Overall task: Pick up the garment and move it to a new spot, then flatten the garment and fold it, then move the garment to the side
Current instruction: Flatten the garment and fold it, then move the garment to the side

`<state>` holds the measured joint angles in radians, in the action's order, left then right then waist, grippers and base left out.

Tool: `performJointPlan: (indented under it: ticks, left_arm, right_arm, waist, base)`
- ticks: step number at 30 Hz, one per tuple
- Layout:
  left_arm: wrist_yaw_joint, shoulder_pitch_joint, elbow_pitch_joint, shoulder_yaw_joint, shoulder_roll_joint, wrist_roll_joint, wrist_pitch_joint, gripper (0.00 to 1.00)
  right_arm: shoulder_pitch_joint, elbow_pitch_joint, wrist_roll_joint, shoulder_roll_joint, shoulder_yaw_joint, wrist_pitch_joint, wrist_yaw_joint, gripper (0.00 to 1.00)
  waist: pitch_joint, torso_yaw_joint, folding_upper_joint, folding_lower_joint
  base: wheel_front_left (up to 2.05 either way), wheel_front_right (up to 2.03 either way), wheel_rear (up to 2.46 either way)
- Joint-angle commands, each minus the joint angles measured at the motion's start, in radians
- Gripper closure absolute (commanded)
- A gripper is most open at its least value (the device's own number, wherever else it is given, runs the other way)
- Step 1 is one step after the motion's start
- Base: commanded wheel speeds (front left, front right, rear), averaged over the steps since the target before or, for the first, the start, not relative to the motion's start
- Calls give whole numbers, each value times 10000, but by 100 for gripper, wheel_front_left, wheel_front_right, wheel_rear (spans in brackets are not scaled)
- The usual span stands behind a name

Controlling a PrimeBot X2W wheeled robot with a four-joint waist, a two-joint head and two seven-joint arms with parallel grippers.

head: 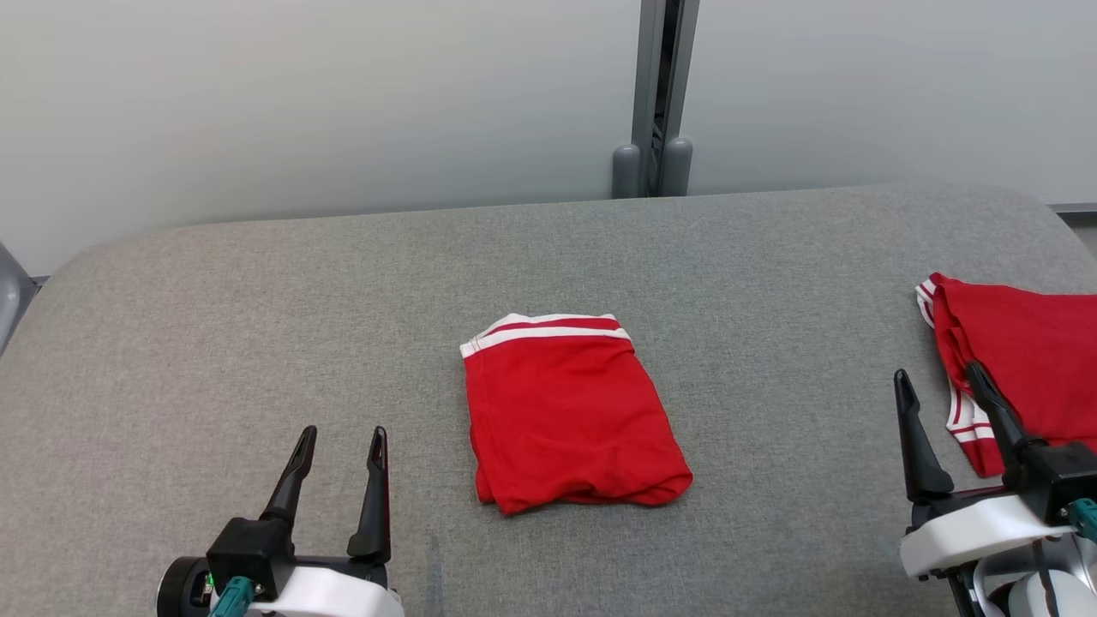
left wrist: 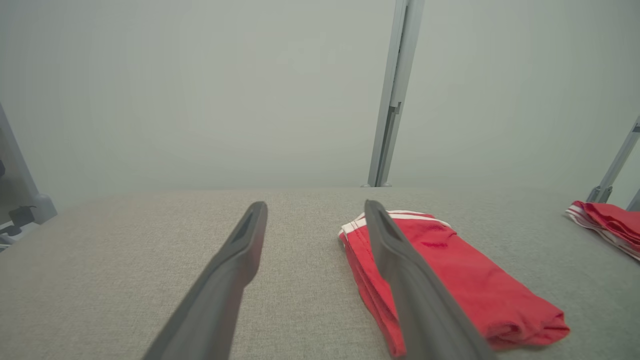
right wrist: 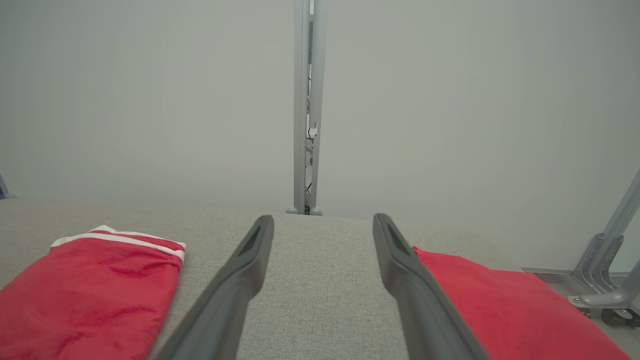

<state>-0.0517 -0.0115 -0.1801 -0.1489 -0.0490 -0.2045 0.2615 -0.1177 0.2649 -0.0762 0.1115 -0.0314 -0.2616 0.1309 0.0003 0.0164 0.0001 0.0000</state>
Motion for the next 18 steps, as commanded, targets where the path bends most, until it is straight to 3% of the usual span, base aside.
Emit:
performJointPlan:
  ticks: [1, 18]
  left_arm:
    - [-52, -2, 13, -7, -39, -14, 35, 0]
    - [-117, -84, 126, -75, -41, -52, 35, 0]
  right_arm:
    - [45, 16, 53, 8, -37, -53, -5, 0]
    - [26, 90, 49, 80, 148, -53, -5, 0]
  waist:
    - [-1, 8, -1, 0]
    - [-14, 117, -1, 0]
  base:
    - [0, 0, 0]
    - [0, 0, 0]
